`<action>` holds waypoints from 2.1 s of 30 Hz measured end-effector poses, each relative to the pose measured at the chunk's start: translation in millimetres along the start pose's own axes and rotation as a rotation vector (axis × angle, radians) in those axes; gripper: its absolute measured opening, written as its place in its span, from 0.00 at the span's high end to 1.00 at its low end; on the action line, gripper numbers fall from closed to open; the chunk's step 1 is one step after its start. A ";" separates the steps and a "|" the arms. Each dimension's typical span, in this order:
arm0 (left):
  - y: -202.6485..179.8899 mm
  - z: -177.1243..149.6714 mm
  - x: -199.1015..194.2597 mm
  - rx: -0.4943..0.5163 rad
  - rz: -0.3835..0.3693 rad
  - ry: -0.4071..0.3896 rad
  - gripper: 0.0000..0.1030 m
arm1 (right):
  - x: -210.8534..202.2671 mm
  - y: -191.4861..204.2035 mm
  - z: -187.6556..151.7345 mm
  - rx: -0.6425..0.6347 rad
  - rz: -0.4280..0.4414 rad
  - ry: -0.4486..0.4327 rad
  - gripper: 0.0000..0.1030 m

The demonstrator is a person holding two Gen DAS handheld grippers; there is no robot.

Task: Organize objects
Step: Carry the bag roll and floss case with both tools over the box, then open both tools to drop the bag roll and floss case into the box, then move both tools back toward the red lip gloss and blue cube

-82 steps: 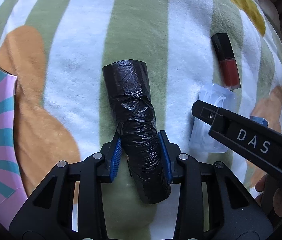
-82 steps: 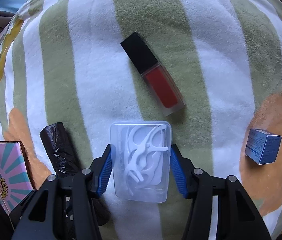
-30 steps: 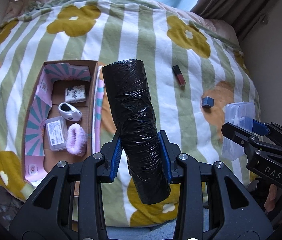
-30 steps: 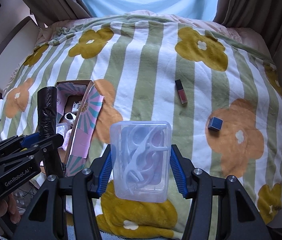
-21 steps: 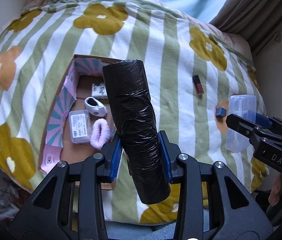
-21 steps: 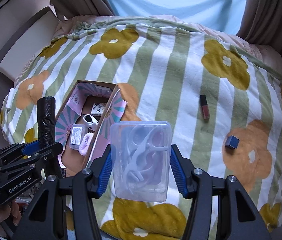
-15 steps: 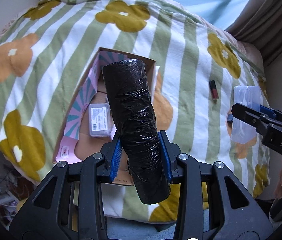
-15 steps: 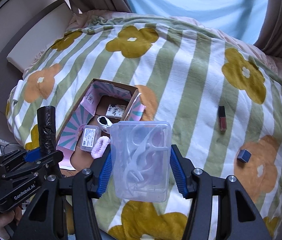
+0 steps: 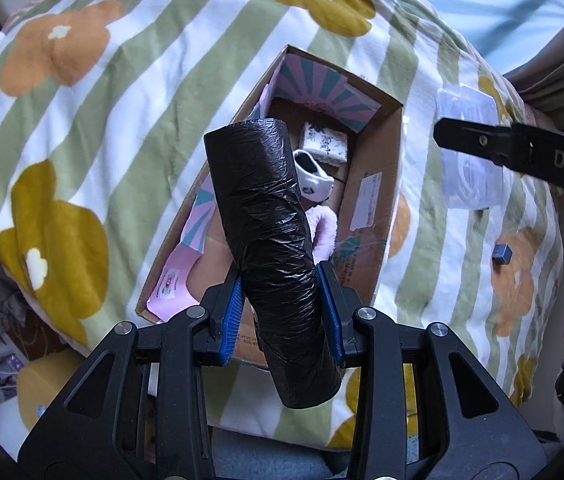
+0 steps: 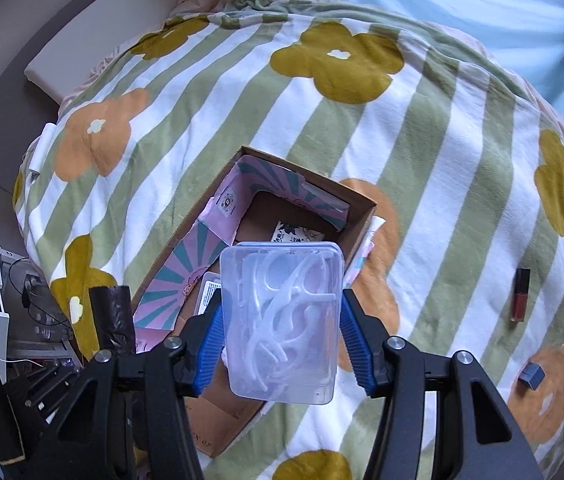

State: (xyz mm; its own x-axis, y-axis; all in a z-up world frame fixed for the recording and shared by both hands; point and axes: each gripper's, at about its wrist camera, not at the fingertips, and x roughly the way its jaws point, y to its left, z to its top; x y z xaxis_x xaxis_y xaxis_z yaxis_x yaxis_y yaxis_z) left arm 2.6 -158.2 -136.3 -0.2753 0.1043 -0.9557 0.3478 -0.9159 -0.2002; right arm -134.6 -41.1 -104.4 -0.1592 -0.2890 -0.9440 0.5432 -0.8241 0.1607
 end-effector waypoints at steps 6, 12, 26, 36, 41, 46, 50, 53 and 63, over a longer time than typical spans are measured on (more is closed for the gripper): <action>9.4 -1.2 41.0 -0.018 -0.011 0.074 0.69 | 52.4 14.8 24.5 -0.030 0.010 0.064 0.51; 10.6 -0.9 81.7 -0.030 -0.026 0.134 0.69 | 106.6 21.2 42.0 -0.047 0.009 0.111 0.51; 12.7 12.1 110.0 -0.063 -0.047 0.152 0.72 | 148.7 28.8 61.0 -0.090 0.027 0.158 0.51; -6.4 7.5 96.1 -0.067 -0.011 0.102 0.00 | 152.1 30.9 58.4 -0.097 0.042 0.168 0.01; -16.3 1.2 99.4 -0.066 -0.013 0.124 0.00 | 149.3 25.6 52.3 -0.089 0.049 0.184 0.01; -26.6 -3.0 92.5 -0.048 -0.003 0.107 0.00 | 134.2 24.3 48.4 -0.095 0.050 0.157 0.01; -35.6 -6.4 81.5 -0.035 -0.003 0.087 0.00 | 113.9 26.9 45.0 -0.107 0.040 0.130 0.01; -43.3 -9.4 68.6 -0.025 -0.004 0.065 0.00 | 93.0 28.3 41.7 -0.109 0.041 0.109 0.01; -20.4 -13.4 0.6 0.044 0.005 -0.023 0.00 | -3.2 15.2 6.8 -0.042 0.037 0.005 0.01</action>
State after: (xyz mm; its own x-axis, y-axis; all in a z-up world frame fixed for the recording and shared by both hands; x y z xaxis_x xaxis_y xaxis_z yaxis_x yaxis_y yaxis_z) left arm 7.3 -134.2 -135.7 -0.2947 0.0913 -0.9512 0.3095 -0.9327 -0.1854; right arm -131.4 -56.0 -97.0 -0.1345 -0.3162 -0.9391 0.5825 -0.7919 0.1832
